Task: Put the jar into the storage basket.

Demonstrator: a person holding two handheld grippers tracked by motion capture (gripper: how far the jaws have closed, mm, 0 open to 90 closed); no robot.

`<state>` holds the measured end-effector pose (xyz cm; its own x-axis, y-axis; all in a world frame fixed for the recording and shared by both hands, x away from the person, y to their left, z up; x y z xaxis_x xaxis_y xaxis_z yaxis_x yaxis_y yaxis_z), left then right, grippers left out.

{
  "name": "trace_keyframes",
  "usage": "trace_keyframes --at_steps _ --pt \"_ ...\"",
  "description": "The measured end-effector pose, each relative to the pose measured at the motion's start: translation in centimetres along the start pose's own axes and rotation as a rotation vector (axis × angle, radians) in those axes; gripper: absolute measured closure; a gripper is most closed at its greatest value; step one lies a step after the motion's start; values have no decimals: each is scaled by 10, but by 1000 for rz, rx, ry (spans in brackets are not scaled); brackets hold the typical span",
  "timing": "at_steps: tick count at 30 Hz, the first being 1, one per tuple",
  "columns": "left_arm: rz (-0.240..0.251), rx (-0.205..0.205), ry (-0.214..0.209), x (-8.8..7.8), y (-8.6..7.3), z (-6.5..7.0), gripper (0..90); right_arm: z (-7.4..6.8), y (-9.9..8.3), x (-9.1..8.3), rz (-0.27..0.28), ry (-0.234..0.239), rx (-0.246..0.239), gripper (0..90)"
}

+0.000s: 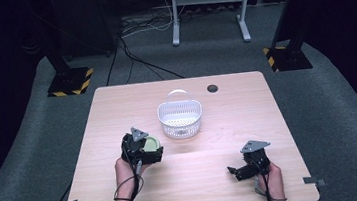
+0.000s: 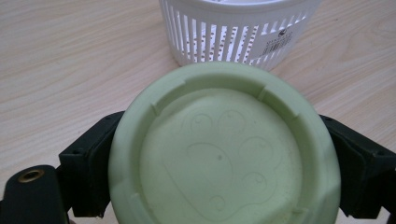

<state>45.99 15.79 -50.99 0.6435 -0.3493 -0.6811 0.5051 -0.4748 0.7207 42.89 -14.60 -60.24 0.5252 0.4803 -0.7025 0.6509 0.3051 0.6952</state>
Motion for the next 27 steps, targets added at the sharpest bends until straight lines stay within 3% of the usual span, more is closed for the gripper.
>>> trace_keyframes --at_steps 27 --pt "37 24 -3 -13 33 -2 117 0 0 0 0 -6 -2 1"
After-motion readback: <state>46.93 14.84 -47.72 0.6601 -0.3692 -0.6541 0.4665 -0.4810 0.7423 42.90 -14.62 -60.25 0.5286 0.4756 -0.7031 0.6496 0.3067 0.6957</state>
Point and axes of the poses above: each handheld gripper's, and its own axes: x roughly forward along the jaws, y roughly out of its top, z roughly to its right, the point moved 10 cm from there along x, roughly forward along the jaws, and after that the axes turned 11 degrees about x, right-handed, at the moved point
